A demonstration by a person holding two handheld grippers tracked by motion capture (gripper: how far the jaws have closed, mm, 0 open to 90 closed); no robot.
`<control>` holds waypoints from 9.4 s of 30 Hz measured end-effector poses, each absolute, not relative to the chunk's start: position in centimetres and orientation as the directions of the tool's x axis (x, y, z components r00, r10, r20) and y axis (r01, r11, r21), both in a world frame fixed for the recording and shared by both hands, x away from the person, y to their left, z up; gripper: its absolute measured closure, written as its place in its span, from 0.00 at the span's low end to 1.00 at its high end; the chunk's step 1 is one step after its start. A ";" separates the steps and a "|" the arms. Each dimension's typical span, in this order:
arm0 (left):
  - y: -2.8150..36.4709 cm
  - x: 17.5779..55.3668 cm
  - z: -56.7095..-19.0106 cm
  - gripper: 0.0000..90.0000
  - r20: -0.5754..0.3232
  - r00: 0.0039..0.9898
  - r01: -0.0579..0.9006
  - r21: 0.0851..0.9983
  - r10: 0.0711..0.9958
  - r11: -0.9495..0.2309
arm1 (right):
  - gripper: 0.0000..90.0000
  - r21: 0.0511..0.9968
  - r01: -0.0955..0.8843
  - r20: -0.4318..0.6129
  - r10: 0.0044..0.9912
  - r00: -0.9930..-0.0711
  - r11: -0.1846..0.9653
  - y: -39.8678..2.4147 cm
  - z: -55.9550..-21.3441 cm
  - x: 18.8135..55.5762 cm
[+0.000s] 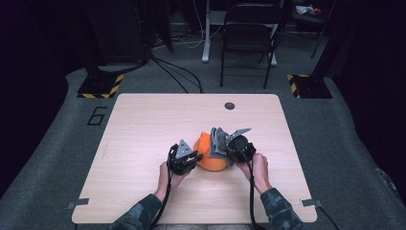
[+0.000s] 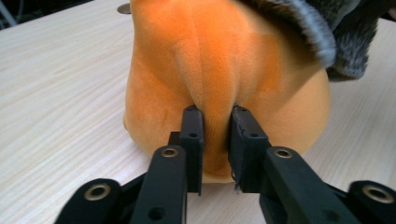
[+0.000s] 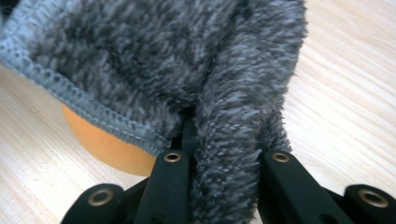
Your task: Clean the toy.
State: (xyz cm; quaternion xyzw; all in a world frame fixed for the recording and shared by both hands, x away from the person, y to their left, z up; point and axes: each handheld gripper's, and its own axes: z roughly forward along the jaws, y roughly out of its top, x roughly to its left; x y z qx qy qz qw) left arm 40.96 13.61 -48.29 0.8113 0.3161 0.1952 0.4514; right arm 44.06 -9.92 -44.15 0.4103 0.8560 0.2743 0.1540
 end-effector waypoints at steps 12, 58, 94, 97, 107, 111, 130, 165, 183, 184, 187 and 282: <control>13.7 40.9 -48.6 0.87 0.014 0.723 0.352 0.854 0.691 -0.385 | 0.87 0.621 0.462 -0.216 0.705 -0.676 0.633 -5.6 -42.3 42.2; 13.9 41.2 -48.6 0.85 0.004 0.727 0.349 0.859 0.687 -0.374 | 0.87 0.587 0.625 -0.005 0.775 -0.632 0.514 -10.5 -42.9 43.6; 12.8 40.8 -49.0 0.85 0.075 0.739 0.319 0.836 0.670 -0.446 | 0.87 0.628 0.524 -0.117 0.735 -0.668 0.575 -7.7 -42.0 43.0; 12.8 40.9 -49.0 0.85 0.071 0.740 0.320 0.837 0.669 -0.443 | 0.87 0.614 0.550 -0.098 0.747 -0.658 0.566 -8.6 -42.4 43.2; 12.9 40.9 -49.1 0.85 0.068 0.741 0.322 0.837 0.668 -0.442 | 0.87 0.561 0.626 -0.054 0.778 -0.626 0.542 -10.6 -44.1 43.9; 12.9 40.9 -49.1 0.85 0.066 0.740 0.325 0.837 0.669 -0.441 | 0.87 0.538 0.649 -0.047 0.789 -0.613 0.537 -11.2 -45.0 44.3; 13.3 41.2 -49.1 0.85 0.054 0.736 0.336 0.836 0.674 -0.434 | 0.87 0.478 0.731 -0.021 0.838 -0.545 0.487 -13.4 -46.2 45.6; 12.9 41.0 -48.8 0.90 0.020 0.708 0.371 0.840 0.706 -0.396 | 0.87 0.641 0.602 -0.019 0.794 -0.608 0.476 -10.7 -41.2 43.9; 12.9 41.1 -49.0 0.90 -0.010 0.722 0.390 0.832 0.692 -0.395 | 0.87 0.619 0.565 -0.070 0.755 -0.652 0.546 -7.8 -42.4 43.4; 12.9 41.1 -49.0 0.90 -0.014 0.722 0.391 0.833 0.692 -0.392 | 0.87 0.616 0.568 -0.068 0.755 -0.652 0.546 -8.3 -42.6 43.5; 13.0 41.2 -49.1 0.90 -0.015 0.718 0.391 0.836 0.696 -0.386 | 0.87 0.594 0.608 -0.042 0.775 -0.631 0.527 -9.6 -43.2 43.8; 13.7 42.1 -49.1 0.92 -0.112 0.700 0.436 0.849 0.705 -0.299 | 0.87 0.467 0.709 -0.076 0.823 -0.564 0.529 -11.0 -48.1 45.6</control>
